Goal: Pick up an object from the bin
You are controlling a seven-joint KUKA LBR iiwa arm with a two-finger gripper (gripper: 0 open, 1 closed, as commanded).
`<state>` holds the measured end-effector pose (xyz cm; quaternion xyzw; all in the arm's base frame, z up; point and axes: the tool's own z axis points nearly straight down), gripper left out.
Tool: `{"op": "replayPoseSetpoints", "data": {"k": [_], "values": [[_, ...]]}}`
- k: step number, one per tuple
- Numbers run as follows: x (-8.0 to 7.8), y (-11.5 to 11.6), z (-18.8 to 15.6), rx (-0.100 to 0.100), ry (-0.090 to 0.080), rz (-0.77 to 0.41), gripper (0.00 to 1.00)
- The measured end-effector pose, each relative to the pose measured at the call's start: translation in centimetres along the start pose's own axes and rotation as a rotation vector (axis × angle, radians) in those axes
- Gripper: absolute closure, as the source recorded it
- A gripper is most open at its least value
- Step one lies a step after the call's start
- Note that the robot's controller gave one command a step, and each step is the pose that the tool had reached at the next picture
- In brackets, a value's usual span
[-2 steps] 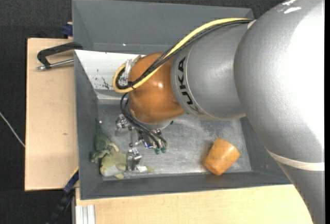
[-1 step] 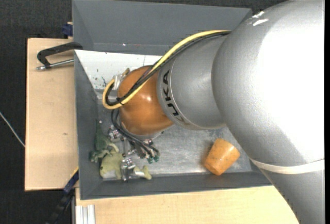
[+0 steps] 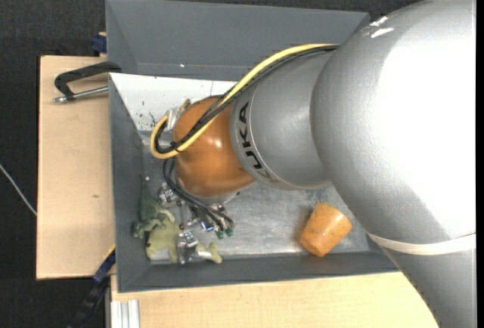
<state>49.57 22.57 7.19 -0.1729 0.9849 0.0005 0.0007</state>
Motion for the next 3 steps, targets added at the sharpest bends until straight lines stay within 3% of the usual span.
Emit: {"op": "replayPoseSetpoints", "data": {"k": [1, 2, 3], "values": [[-0.1, -0.2, -0.1, 0.004, 0.001, 0.001, 1.0], [-0.2, -0.2, -2.5, 0.0, -0.005, 0.001, 1.0], [-0.5, -0.1, -11.7, -0.001, -0.013, 0.001, 1.0]]}}
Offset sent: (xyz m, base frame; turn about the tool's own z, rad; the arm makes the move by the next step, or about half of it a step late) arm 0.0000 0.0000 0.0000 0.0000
